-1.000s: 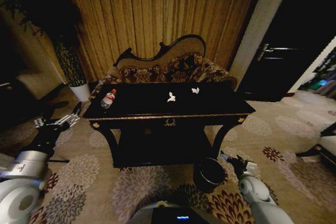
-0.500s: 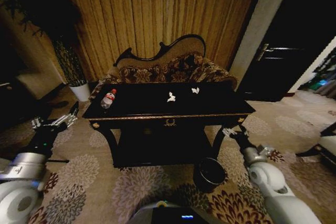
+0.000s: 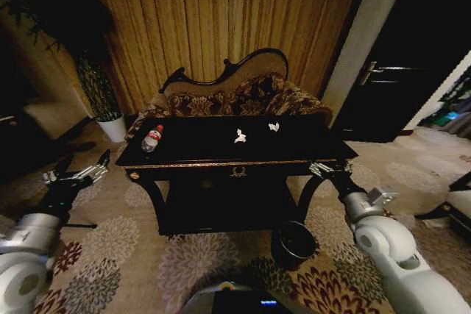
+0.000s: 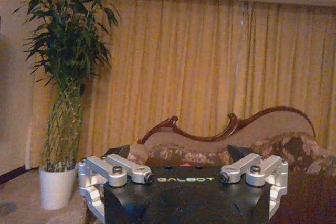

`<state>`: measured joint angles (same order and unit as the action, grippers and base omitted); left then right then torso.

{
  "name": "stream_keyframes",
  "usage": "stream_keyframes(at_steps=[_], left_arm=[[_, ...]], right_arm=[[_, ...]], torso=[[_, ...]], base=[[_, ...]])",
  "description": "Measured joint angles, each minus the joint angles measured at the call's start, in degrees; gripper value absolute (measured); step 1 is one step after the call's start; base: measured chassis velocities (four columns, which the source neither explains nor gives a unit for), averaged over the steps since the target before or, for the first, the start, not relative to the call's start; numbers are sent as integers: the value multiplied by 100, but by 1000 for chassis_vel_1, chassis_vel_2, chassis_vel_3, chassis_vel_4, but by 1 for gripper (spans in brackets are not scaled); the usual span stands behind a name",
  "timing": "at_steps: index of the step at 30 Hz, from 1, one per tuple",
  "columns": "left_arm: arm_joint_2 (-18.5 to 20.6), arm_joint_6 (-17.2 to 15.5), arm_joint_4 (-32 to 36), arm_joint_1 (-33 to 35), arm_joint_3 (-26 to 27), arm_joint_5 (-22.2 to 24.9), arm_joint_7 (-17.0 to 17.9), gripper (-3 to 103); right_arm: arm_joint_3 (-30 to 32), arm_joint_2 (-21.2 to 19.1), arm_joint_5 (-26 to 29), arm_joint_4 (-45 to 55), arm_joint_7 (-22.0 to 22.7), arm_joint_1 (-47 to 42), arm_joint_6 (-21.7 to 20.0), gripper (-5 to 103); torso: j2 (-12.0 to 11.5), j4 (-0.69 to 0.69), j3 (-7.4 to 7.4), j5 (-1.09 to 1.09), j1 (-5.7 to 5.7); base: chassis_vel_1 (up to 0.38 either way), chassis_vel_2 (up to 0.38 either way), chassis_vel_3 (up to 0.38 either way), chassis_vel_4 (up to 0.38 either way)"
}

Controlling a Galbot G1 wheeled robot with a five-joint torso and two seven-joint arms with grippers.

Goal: Move to the front of the table and place the trash on the table into the trash bin.

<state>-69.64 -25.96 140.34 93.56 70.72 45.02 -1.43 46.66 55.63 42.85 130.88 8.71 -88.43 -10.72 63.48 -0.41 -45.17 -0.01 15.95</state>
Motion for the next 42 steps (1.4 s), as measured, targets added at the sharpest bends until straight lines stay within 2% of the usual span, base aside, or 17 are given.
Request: stream_keyframes(at_steps=[17, 27, 42], left_arm=[[113, 16, -210, -30, 121, 99, -18, 100], [35, 23, -121, 63, 218, 105, -21, 100], [-13, 74, -40, 196, 394, 230, -84, 100]], right_arm=[[-4, -70, -59, 625, 253, -294, -202, 100], [-154, 28, -135, 705, 261, -279, -339, 100], [-139, -86, -102, 833, 248, -354, -353, 100]], torso=[[0, -1, 0, 2, 0], [0, 0, 0, 2, 0], [1, 0, 1, 1, -1]], base=[[0, 0, 0, 0], [0, 0, 0, 0], [-21, 25, 24, -16]])
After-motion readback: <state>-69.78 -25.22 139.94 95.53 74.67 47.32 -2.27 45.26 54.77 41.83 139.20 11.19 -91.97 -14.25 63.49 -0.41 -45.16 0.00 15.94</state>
